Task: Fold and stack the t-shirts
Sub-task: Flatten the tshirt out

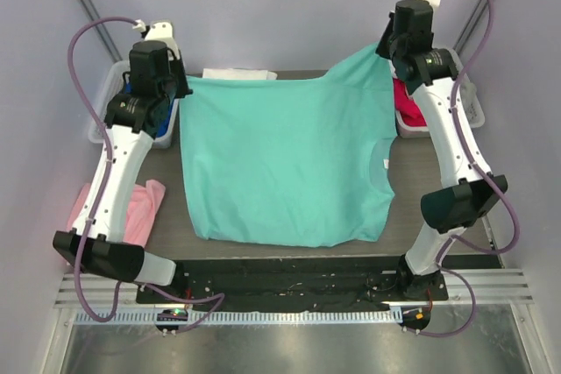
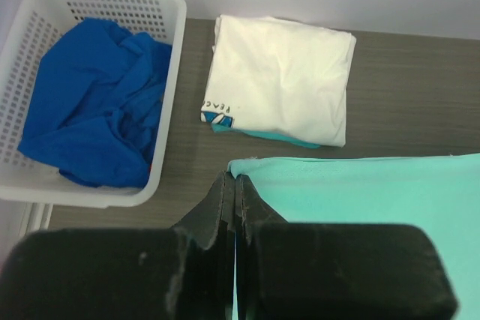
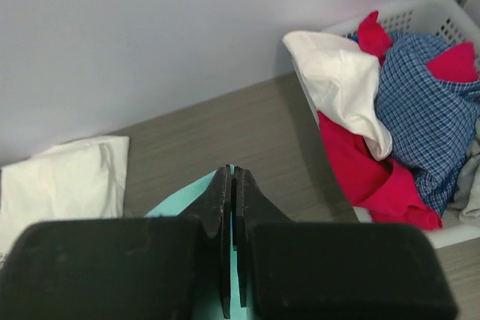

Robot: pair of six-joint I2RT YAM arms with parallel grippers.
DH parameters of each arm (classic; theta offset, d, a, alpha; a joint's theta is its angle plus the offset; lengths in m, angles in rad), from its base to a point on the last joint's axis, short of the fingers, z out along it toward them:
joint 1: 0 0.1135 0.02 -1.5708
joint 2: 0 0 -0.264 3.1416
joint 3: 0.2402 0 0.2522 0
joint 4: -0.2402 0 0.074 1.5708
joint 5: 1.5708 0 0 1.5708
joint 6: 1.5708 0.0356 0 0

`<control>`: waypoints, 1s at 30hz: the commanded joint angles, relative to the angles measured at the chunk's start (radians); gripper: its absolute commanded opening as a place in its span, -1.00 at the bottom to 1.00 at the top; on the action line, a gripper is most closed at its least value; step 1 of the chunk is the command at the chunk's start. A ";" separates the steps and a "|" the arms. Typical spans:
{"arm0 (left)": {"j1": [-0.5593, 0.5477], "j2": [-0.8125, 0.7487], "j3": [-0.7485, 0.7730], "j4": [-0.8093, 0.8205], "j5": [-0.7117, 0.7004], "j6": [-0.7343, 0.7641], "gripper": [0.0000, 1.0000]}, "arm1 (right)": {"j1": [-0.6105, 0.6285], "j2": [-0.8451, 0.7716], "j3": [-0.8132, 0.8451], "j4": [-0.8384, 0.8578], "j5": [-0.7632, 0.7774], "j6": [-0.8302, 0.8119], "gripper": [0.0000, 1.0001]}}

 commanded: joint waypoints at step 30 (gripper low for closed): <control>0.012 -0.606 0.073 -0.328 0.155 -0.265 -1.00 | -0.006 -0.566 0.106 -0.343 -0.218 0.068 -0.98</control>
